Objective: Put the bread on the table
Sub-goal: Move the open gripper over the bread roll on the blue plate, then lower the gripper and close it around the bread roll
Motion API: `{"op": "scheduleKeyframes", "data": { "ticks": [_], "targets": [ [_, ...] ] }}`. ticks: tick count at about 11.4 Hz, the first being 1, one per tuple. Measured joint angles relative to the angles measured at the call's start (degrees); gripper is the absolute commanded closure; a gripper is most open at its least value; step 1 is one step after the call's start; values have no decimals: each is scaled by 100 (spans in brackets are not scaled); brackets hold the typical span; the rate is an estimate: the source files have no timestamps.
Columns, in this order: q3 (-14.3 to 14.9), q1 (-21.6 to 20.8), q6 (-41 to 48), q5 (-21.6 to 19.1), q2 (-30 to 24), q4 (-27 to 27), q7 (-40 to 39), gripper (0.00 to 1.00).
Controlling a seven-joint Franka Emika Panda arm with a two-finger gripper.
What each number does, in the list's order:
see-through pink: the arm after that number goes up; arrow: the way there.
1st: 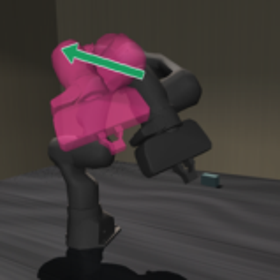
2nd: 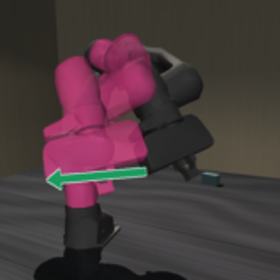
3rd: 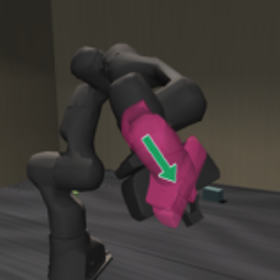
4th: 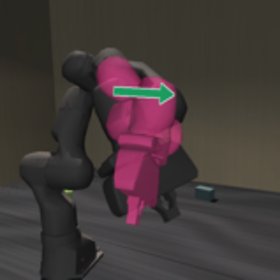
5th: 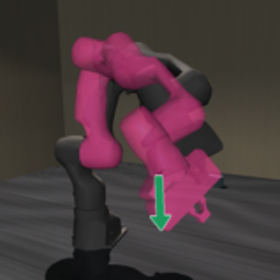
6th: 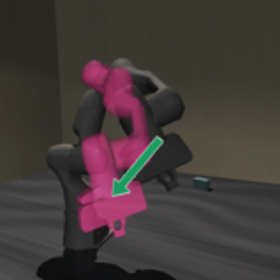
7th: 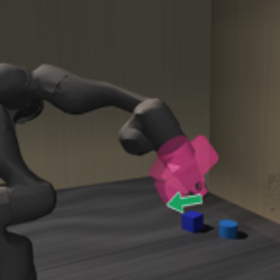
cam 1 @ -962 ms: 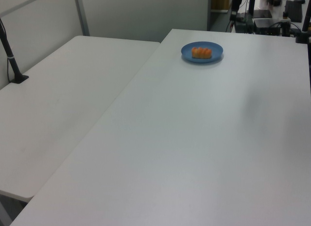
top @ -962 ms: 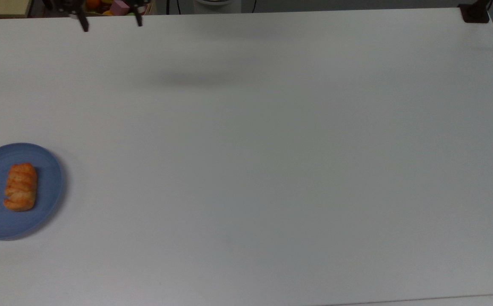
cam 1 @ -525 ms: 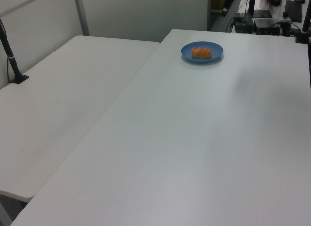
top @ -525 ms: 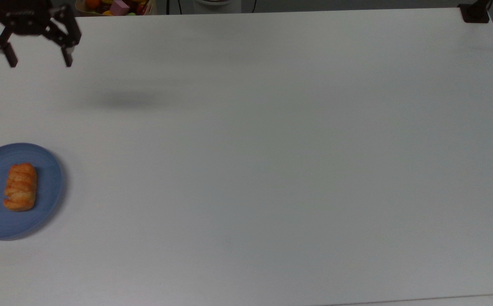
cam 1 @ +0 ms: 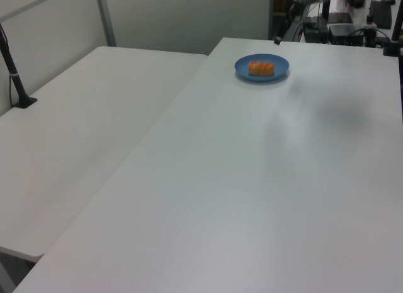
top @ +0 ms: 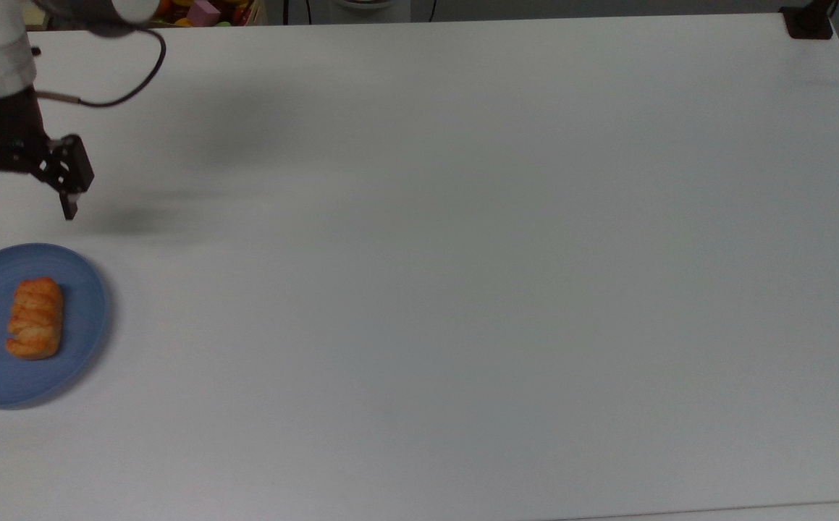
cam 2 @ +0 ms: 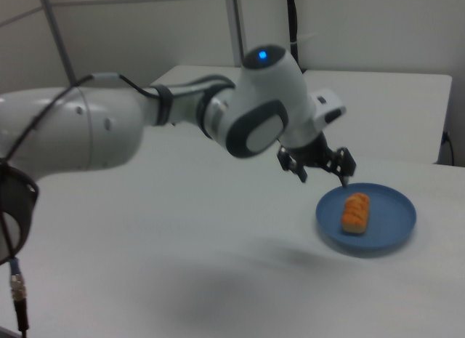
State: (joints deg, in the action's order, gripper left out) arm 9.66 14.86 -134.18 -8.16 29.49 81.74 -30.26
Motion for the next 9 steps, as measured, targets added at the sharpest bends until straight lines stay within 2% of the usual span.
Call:
{"op": "scheduleKeyframes", "data": {
  "ticks": [3,6,9],
  "targets": [
    [-9,89,-593,-1,483,-98,0,4],
    [-83,172,-839,-4,971,-497,0,4],
    [-185,179,-1438,-6,1328,-543,0,4]
  ]
}}
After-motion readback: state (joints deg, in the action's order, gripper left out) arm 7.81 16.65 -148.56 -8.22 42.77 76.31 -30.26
